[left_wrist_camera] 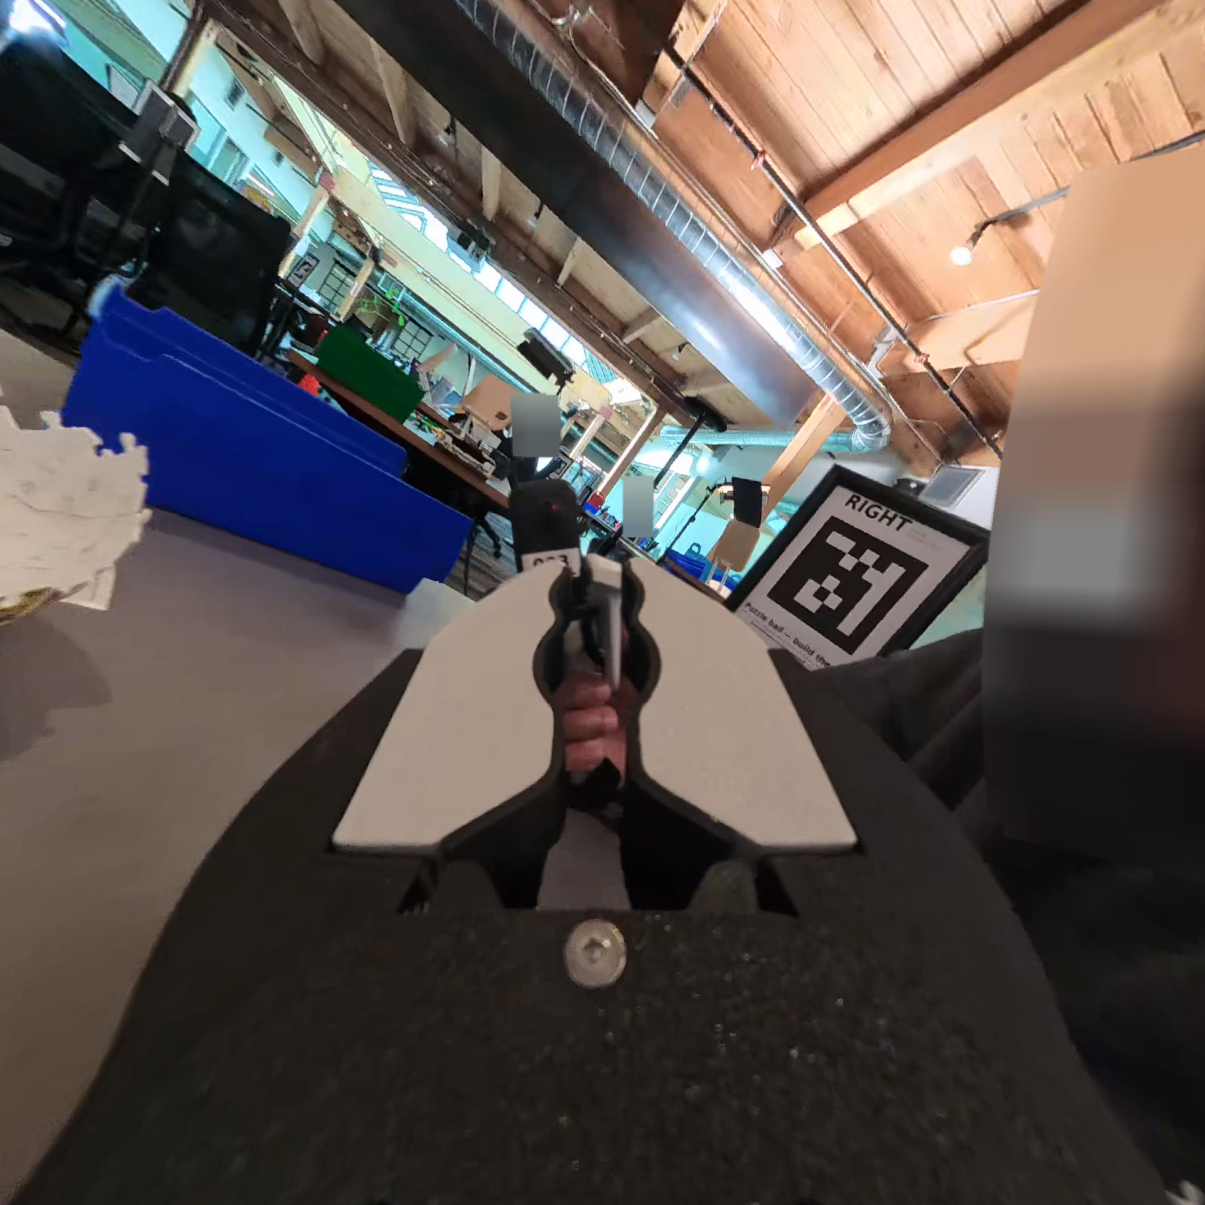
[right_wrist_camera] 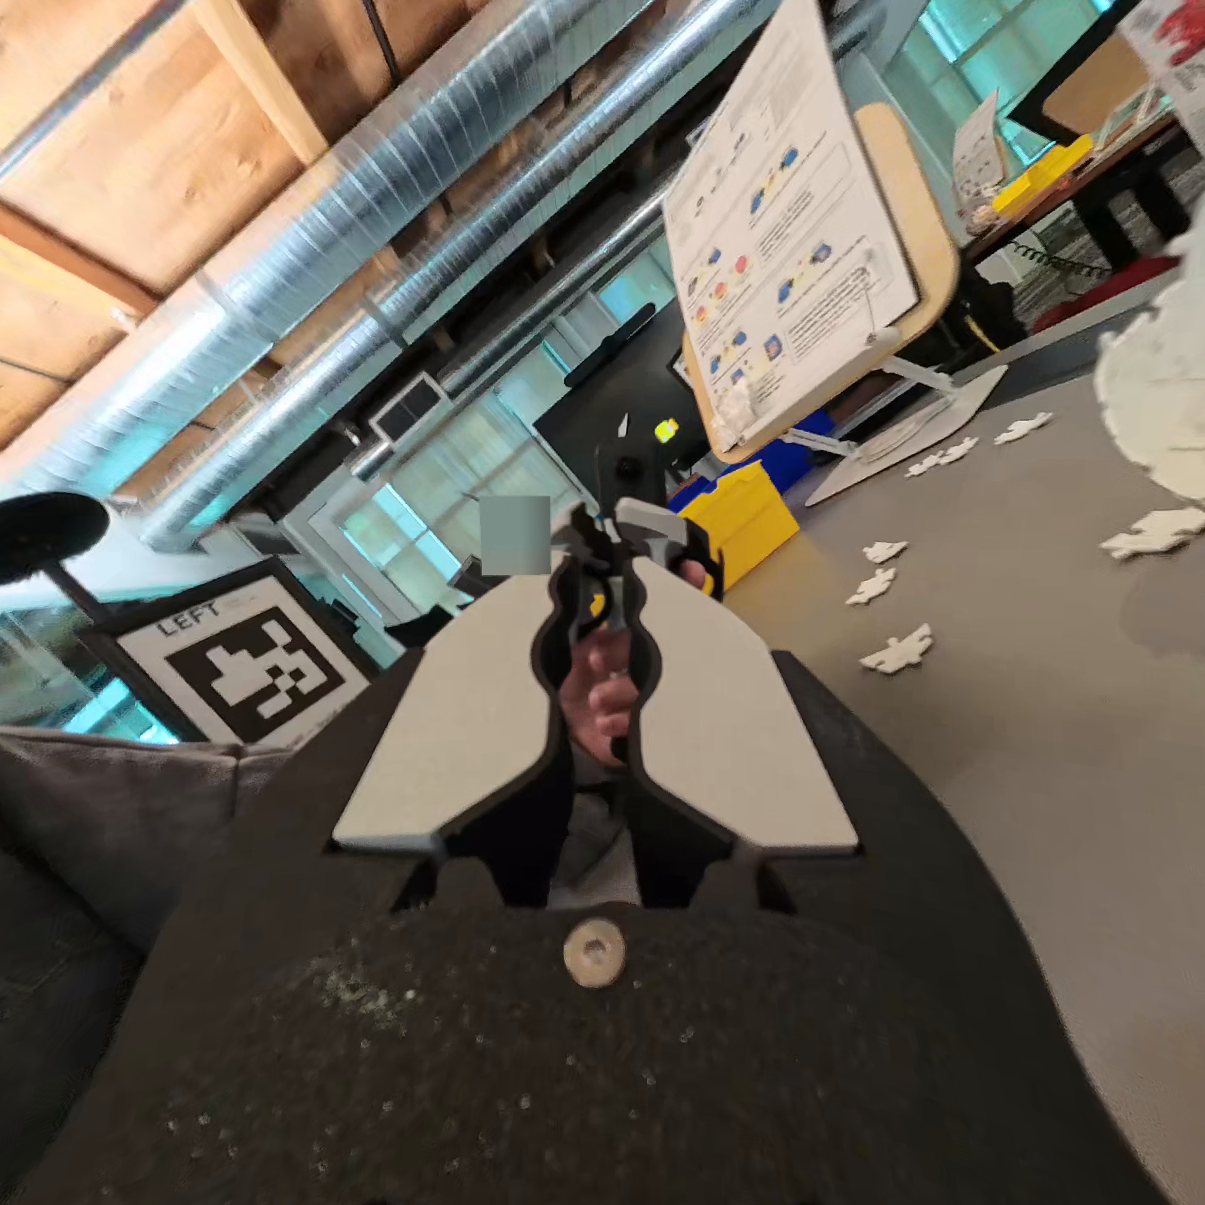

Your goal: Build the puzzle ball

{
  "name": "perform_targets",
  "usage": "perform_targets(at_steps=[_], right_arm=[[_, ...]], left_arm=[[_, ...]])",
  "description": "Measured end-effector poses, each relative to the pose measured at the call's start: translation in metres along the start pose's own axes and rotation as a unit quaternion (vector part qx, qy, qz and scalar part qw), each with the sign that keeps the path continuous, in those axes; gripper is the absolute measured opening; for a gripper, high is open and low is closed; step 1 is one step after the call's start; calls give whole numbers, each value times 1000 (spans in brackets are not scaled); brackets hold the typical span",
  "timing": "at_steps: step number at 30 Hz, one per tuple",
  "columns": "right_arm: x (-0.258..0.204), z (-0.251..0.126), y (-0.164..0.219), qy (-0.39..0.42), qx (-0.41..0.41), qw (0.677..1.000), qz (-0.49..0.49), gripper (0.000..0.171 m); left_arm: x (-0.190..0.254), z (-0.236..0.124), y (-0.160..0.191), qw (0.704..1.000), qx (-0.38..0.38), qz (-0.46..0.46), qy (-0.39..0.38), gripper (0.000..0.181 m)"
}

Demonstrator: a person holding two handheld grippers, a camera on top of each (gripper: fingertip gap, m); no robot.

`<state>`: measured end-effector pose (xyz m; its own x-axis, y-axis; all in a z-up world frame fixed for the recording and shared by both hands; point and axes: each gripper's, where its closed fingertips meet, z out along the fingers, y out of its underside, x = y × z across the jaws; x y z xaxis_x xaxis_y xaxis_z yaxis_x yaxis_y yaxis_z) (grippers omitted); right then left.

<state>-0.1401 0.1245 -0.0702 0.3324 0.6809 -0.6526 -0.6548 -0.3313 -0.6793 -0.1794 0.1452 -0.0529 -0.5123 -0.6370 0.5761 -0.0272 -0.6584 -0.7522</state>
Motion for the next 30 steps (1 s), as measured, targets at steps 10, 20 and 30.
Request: perform_targets(at_steps=[10, 20, 30], right_arm=[[-139, 16, 103, -237, -245, 930, -140, 17], [-227, -22, 295, -406, -550, 690, -239, 21], [-198, -22, 338, -371, -586, 630, -348, 17]], left_arm=[[91, -32, 2, 977, -118, 173, -31, 27], [50, -45, 8, 992, -90, 85, -38, 28], [50, -44, 10, 991, -87, 95, -44, 26]])
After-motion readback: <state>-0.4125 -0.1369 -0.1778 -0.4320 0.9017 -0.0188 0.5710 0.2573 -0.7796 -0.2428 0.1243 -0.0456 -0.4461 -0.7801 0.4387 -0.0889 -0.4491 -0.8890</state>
